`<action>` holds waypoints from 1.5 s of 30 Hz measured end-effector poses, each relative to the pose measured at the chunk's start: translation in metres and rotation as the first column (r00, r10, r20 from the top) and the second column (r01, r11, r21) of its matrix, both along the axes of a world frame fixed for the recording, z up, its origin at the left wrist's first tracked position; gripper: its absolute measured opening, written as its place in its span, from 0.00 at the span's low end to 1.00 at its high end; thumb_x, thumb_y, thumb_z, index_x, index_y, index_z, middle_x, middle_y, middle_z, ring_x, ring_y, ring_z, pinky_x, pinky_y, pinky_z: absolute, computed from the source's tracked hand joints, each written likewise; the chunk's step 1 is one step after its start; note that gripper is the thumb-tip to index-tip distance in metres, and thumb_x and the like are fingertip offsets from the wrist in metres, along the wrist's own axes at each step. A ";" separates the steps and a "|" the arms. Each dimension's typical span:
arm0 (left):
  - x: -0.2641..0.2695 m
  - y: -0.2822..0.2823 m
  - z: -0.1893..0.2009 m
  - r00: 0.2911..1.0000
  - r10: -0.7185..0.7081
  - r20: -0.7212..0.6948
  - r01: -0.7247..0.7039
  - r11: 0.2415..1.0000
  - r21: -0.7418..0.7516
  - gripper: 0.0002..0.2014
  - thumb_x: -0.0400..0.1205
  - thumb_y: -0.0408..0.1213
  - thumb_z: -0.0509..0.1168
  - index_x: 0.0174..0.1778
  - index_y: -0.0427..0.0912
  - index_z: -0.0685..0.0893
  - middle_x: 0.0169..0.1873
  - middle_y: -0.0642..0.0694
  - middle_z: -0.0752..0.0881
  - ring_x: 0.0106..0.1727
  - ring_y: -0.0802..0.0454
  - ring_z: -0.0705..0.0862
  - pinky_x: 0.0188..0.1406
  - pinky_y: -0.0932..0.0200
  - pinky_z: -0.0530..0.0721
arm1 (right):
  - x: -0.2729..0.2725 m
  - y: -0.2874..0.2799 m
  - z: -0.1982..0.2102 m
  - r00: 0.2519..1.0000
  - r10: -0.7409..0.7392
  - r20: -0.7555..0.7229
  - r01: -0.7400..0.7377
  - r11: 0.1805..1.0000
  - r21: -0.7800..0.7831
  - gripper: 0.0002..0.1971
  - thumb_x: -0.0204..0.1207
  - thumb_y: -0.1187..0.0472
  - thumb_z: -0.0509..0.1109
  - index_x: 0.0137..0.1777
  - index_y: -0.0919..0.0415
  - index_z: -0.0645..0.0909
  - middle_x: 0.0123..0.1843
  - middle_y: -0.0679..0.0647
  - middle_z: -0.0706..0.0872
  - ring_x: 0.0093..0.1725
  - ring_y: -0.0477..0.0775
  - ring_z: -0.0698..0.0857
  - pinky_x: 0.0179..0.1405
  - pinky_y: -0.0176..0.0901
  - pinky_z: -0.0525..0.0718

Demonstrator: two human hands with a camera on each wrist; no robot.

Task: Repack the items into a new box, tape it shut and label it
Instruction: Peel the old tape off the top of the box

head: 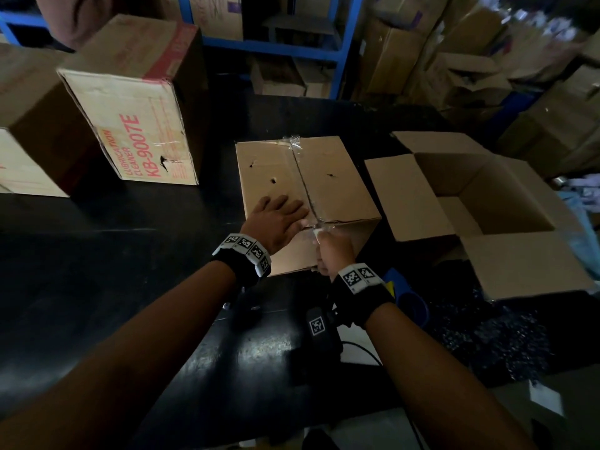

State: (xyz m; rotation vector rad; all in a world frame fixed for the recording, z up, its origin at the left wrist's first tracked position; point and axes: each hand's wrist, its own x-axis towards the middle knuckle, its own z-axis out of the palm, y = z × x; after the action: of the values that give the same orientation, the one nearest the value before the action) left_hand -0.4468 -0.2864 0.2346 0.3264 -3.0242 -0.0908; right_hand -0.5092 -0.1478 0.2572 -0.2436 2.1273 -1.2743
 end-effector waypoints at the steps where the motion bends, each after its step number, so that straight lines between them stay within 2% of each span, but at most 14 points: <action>1: 0.000 0.000 0.000 1.000 -0.005 -0.001 0.005 1.000 -0.003 0.29 0.82 0.55 0.36 0.73 0.51 0.70 0.73 0.52 0.73 0.75 0.42 0.68 0.71 0.40 0.65 | 0.004 0.002 0.000 0.999 -0.043 0.024 0.043 0.999 -0.023 0.09 0.67 0.55 0.59 0.28 0.54 0.74 0.21 0.48 0.72 0.21 0.48 0.69 0.24 0.40 0.64; 5: -0.004 -0.003 -0.002 1.000 0.025 0.005 -0.025 0.996 0.084 0.30 0.82 0.56 0.33 0.76 0.55 0.68 0.76 0.56 0.69 0.79 0.48 0.63 0.76 0.43 0.57 | 0.010 0.007 -0.001 0.987 -0.115 0.111 0.122 0.991 -0.063 0.13 0.76 0.65 0.59 0.29 0.59 0.75 0.19 0.51 0.70 0.09 0.44 0.66 0.12 0.30 0.60; 7: -0.006 -0.006 -0.003 0.998 0.061 -0.011 -0.059 0.985 0.165 0.26 0.85 0.54 0.38 0.76 0.55 0.67 0.77 0.57 0.68 0.80 0.51 0.61 0.78 0.45 0.54 | 0.005 0.009 0.001 0.991 -0.109 0.076 0.112 0.993 -0.037 0.13 0.75 0.63 0.60 0.28 0.59 0.76 0.21 0.51 0.73 0.13 0.45 0.69 0.13 0.31 0.63; 11: -0.010 -0.011 -0.001 0.987 0.151 -0.057 -0.120 0.925 0.360 0.23 0.86 0.51 0.44 0.74 0.51 0.71 0.77 0.53 0.70 0.79 0.52 0.63 0.77 0.48 0.55 | -0.007 0.017 0.014 0.995 -0.019 -0.094 0.024 0.999 0.048 0.10 0.65 0.51 0.61 0.29 0.55 0.76 0.38 0.57 0.83 0.38 0.57 0.80 0.43 0.45 0.80; 15: -0.009 -0.005 -0.001 0.988 0.155 0.003 -0.153 0.972 0.178 0.23 0.86 0.46 0.48 0.78 0.46 0.65 0.79 0.47 0.65 0.80 0.46 0.60 0.76 0.48 0.58 | -0.028 0.020 0.039 0.990 0.004 -0.143 0.005 0.998 0.061 0.15 0.72 0.57 0.65 0.24 0.60 0.78 0.25 0.55 0.79 0.27 0.56 0.78 0.29 0.43 0.73; 18: -0.003 0.000 0.001 0.990 0.139 0.021 -0.140 0.981 0.134 0.26 0.84 0.50 0.43 0.76 0.46 0.68 0.78 0.47 0.67 0.79 0.45 0.64 0.75 0.49 0.59 | -0.037 0.013 0.058 0.966 0.088 -0.245 -0.072 0.995 0.071 0.17 0.66 0.46 0.63 0.30 0.61 0.79 0.32 0.54 0.82 0.37 0.58 0.81 0.37 0.45 0.73; 21: 0.012 0.005 0.008 0.996 0.086 0.014 -0.086 0.992 0.092 0.34 0.75 0.57 0.36 0.69 0.49 0.76 0.71 0.47 0.76 0.70 0.43 0.73 0.67 0.48 0.65 | -0.046 0.001 0.062 0.920 0.189 -0.344 -0.164 0.981 0.100 0.18 0.78 0.45 0.62 0.34 0.57 0.75 0.32 0.51 0.78 0.37 0.56 0.78 0.33 0.43 0.69; 23: 0.025 0.007 0.011 1.000 0.031 0.001 -0.031 0.998 0.053 0.31 0.75 0.57 0.40 0.62 0.51 0.80 0.64 0.49 0.81 0.60 0.43 0.77 0.58 0.49 0.69 | -0.052 -0.011 0.062 0.869 0.256 -0.423 -0.208 0.965 0.158 0.12 0.80 0.53 0.61 0.41 0.59 0.78 0.39 0.55 0.83 0.41 0.58 0.81 0.33 0.43 0.73; 25: 0.034 0.005 0.010 0.999 -0.035 -0.029 0.037 0.997 0.066 0.25 0.77 0.55 0.45 0.56 0.51 0.83 0.56 0.48 0.83 0.53 0.43 0.78 0.51 0.49 0.72 | -0.060 -0.027 0.059 0.806 0.333 -0.490 -0.243 0.940 0.238 0.11 0.79 0.56 0.61 0.46 0.62 0.81 0.44 0.60 0.86 0.45 0.63 0.83 0.39 0.48 0.80; 27: 0.034 -0.003 0.010 0.995 -0.077 -0.062 0.084 0.990 0.110 0.18 0.80 0.52 0.51 0.53 0.51 0.84 0.52 0.49 0.84 0.50 0.43 0.79 0.49 0.49 0.77 | -0.067 -0.044 0.055 0.749 0.413 -0.518 -0.275 0.905 0.323 0.12 0.79 0.56 0.60 0.41 0.61 0.80 0.43 0.60 0.85 0.44 0.64 0.83 0.40 0.50 0.79; 32: 0.005 -0.036 0.019 0.998 0.018 -0.066 -0.010 0.993 0.121 0.19 0.82 0.49 0.53 0.66 0.51 0.79 0.64 0.48 0.80 0.61 0.44 0.77 0.61 0.48 0.74 | -0.084 -0.077 0.044 0.703 0.481 -0.524 -0.290 0.866 0.407 0.18 0.79 0.57 0.59 0.27 0.55 0.69 0.36 0.57 0.79 0.38 0.61 0.79 0.31 0.41 0.66; 37: -0.035 -0.079 0.015 0.994 0.067 0.089 -0.067 0.998 -0.002 0.29 0.83 0.54 0.51 0.80 0.47 0.59 0.81 0.47 0.60 0.81 0.44 0.56 0.78 0.46 0.56 | -0.096 -0.101 0.043 0.683 0.519 -0.514 -0.308 0.843 0.441 0.17 0.76 0.61 0.58 0.24 0.56 0.69 0.32 0.55 0.77 0.36 0.61 0.79 0.32 0.41 0.68; 40: -0.048 -0.095 0.004 0.983 0.114 0.141 -0.109 0.993 -0.040 0.31 0.84 0.58 0.41 0.82 0.49 0.50 0.83 0.49 0.54 0.83 0.45 0.50 0.80 0.43 0.50 | -0.103 -0.114 0.041 0.678 0.523 -0.516 -0.303 0.839 0.452 0.15 0.76 0.60 0.59 0.27 0.58 0.76 0.35 0.56 0.80 0.38 0.61 0.79 0.36 0.42 0.69; 45: -0.048 -0.096 -0.004 0.989 0.135 0.065 -0.131 0.989 -0.064 0.33 0.81 0.59 0.38 0.81 0.48 0.53 0.82 0.50 0.58 0.82 0.45 0.54 0.79 0.43 0.52 | -0.105 -0.127 0.044 0.647 0.557 -0.520 -0.301 0.813 0.498 0.16 0.74 0.57 0.61 0.24 0.55 0.71 0.34 0.56 0.81 0.38 0.62 0.83 0.36 0.43 0.72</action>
State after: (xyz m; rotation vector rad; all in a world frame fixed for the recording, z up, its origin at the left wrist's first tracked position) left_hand -0.4952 -0.3828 0.2304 0.5357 -3.0555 0.0213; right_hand -0.6138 -0.2750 0.3007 -1.1110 2.5900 -0.4918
